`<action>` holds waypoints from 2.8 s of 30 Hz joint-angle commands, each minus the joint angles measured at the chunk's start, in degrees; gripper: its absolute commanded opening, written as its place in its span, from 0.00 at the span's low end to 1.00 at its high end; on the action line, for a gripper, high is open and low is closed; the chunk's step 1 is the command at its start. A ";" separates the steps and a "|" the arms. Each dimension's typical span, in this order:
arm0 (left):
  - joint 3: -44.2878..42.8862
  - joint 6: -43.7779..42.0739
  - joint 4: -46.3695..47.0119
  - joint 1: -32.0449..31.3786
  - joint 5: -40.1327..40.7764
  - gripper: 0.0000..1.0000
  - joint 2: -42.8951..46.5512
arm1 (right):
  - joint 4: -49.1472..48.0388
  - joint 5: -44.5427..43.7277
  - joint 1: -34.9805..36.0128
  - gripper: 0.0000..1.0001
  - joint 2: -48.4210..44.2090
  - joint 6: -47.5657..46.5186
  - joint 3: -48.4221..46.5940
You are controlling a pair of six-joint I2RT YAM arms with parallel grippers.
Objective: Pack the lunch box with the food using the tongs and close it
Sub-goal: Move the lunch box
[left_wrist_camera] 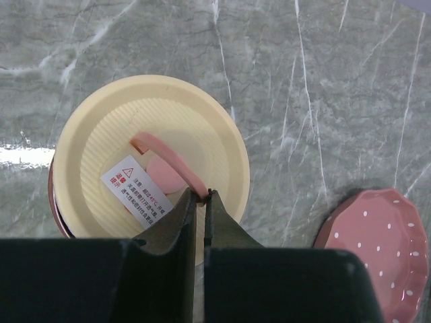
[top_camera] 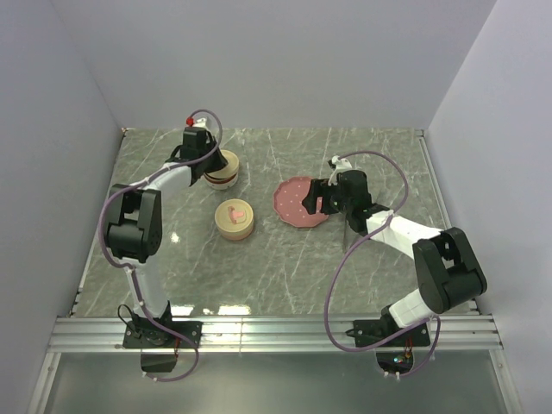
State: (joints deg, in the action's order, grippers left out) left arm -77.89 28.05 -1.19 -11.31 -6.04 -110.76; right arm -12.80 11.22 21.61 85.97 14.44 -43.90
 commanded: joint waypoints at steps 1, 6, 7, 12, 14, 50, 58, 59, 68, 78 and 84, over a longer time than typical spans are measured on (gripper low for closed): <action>2.55 -0.37 0.57 -0.38 0.94 0.00 0.89 | -1.35 -0.68 0.28 0.85 0.07 -0.73 -0.75; 5.90 0.86 3.21 -0.38 2.00 0.00 1.69 | -1.44 -0.59 0.19 0.85 0.16 -0.64 -0.75; 7.04 1.30 3.82 -0.38 1.91 0.00 1.86 | -1.44 -0.68 0.19 0.85 0.07 -0.64 -0.66; 9.06 2.27 6.29 -0.47 2.17 0.00 2.65 | -1.44 -0.68 0.28 0.85 -0.37 -0.55 -0.40; 10.12 2.62 7.68 -0.38 2.53 0.00 3.44 | -1.44 -0.76 0.19 0.85 -0.81 -0.46 -0.22; 15.40 6.75 15.52 4.98 -3.89 0.00 2.30 | -1.35 -0.68 0.19 0.85 -1.34 -0.37 0.31; 19.78 7.54 16.48 4.98 -2.48 0.00 4.67 | -1.44 -0.24 0.28 0.85 -1.34 -0.29 0.31; 20.66 7.63 16.92 4.98 -2.22 0.00 5.29 | -1.44 -0.32 0.28 0.85 -1.34 -0.11 0.22; 32.70 9.65 20.96 4.55 1.29 0.00 14.95 | -1.62 0.90 0.28 0.85 -2.39 0.33 0.74; 45.88 12.81 21.75 0.68 9.29 0.00 30.93 | -2.23 2.31 0.37 0.85 -4.32 0.94 1.97; 51.51 14.40 21.67 -1.34 12.10 0.00 38.77 | -2.49 2.84 0.45 0.85 -5.82 1.21 2.85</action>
State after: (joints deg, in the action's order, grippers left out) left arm -28.27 41.34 21.78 -11.51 3.64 -75.48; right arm -12.86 13.28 21.63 82.85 15.33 -41.50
